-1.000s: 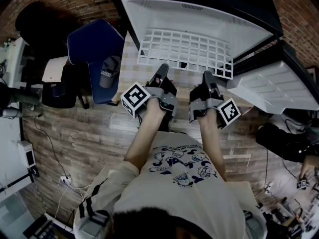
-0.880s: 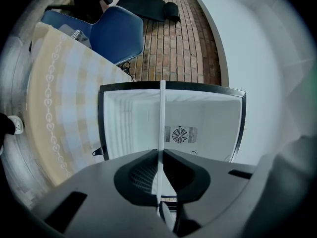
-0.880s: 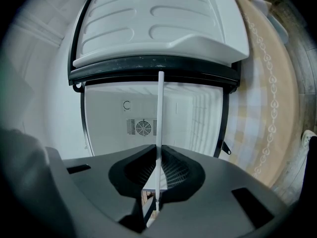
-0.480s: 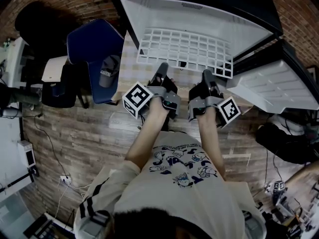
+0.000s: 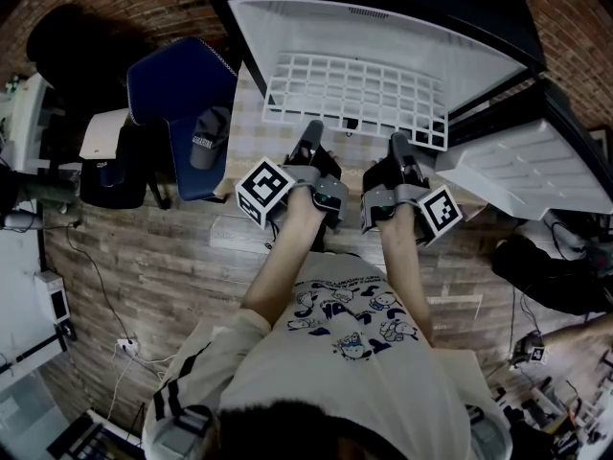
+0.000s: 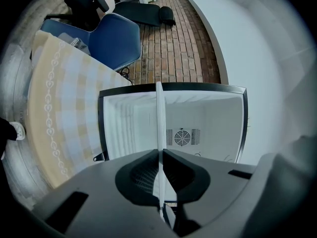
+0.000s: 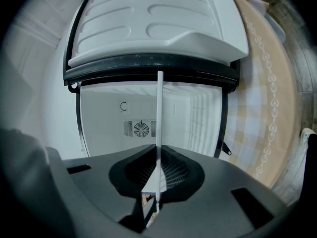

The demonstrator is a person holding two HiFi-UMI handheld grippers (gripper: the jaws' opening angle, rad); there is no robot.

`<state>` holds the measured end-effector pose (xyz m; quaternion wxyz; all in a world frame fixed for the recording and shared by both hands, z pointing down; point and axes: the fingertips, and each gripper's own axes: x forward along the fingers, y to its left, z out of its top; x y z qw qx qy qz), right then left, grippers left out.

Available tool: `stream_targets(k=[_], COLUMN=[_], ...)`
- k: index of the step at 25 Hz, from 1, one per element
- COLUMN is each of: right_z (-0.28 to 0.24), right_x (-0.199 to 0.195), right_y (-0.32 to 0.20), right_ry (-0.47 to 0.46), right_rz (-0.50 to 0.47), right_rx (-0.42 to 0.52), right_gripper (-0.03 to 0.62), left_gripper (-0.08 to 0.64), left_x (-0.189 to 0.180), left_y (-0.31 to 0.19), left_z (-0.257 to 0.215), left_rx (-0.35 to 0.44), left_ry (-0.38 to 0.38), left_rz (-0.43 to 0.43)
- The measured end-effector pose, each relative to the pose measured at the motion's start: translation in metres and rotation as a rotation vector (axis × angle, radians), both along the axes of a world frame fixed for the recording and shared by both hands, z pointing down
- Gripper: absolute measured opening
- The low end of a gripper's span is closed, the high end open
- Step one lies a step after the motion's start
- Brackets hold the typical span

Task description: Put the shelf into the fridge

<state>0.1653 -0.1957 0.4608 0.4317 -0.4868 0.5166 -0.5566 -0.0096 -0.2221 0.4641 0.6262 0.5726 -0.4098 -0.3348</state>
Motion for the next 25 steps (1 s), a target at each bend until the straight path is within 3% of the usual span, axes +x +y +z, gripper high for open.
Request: stream_targets(k=[25], right_z=[0.001], right_x=[0.007], right_y=[-0.050], right_ry=[-0.004], right_rz=[0.019], right_rx=[0.006], right_gripper=[0.049], left_gripper=[0.035], left_x=[0.008], left_y=[-0.051], left_z=[0.001], left_rx=[0.009], left_ry=[-0.001], left_rz=[0.040])
